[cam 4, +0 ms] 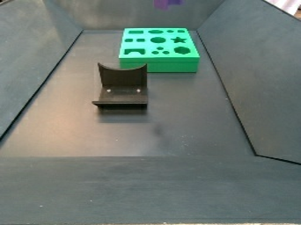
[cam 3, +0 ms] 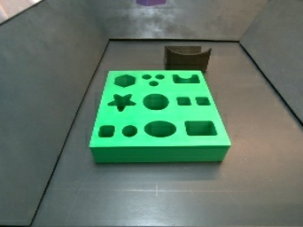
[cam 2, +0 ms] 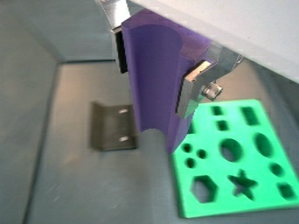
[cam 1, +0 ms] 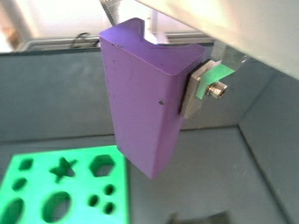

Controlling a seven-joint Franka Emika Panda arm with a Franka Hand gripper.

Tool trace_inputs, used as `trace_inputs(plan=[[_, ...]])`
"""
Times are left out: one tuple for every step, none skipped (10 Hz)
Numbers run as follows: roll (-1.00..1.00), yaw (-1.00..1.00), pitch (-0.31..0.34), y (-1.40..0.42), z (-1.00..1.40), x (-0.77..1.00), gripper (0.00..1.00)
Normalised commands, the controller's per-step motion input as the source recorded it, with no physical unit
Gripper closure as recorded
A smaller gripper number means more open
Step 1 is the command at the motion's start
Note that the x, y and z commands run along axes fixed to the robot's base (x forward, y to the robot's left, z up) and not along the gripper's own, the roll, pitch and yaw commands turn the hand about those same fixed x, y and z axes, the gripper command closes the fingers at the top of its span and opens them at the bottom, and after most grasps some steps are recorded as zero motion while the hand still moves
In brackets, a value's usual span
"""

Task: Pick up the arch object. Move up. Move to above the board. Insert the arch object.
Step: Move to above the board.

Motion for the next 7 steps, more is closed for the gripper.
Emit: trace_inputs(plan=[[0.03,-1.00,-0.051,-1.00,0.07,0.02,1.00],[0.01,-1.00,-0.048,-1.00,0.08,0.03,1.00],[0.00,-1.00,-0.043,-1.00,0.08,0.03,1.00],[-0.01,-1.00,-0.032,-1.00,0.08,0.05,1.00],[-0.02,-1.00,-0.024,-1.00,0.07,0.07,1.00],[-0.04,-1.00,-0.005,-0.99,0.07,0.10,1.00],[-0.04,-1.00,0.005,-0.81,0.06,0.10,1.00]])
